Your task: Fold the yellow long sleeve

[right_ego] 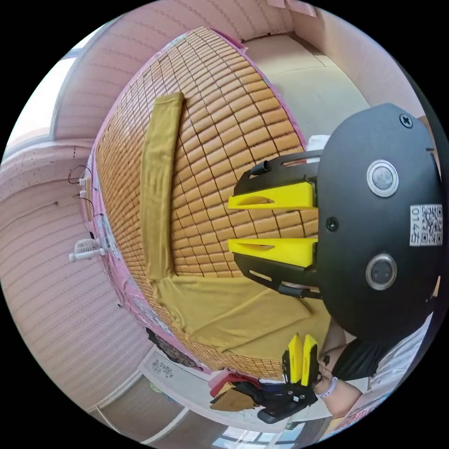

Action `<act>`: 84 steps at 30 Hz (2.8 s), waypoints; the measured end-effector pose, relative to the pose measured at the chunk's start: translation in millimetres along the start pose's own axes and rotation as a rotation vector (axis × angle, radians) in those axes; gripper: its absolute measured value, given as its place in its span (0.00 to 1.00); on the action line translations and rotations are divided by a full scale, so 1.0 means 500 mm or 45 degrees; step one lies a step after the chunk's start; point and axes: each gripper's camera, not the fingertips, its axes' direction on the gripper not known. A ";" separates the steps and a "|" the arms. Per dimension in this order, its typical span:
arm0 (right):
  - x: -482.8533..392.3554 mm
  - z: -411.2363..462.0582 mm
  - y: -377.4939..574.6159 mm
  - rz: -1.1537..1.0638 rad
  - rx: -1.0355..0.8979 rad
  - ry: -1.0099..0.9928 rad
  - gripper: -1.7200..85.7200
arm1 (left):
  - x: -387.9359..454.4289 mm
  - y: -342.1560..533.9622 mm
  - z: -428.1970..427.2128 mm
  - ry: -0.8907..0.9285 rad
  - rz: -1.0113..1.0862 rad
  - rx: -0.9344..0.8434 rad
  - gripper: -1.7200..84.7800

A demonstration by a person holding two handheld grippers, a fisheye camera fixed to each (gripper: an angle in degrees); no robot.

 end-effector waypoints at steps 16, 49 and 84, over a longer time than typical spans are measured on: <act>0.267 0.028 -0.168 0.508 0.093 0.408 0.08 | -0.176 0.027 0.006 -0.381 -0.217 -0.084 0.06; -0.577 -0.027 0.190 -1.037 -0.387 -0.786 0.12 | -0.447 0.313 -0.576 -0.436 -0.561 0.538 0.08; -0.521 0.285 -0.405 -0.329 -0.027 -0.757 0.03 | -0.814 -0.090 -0.700 -0.739 -0.459 0.383 0.01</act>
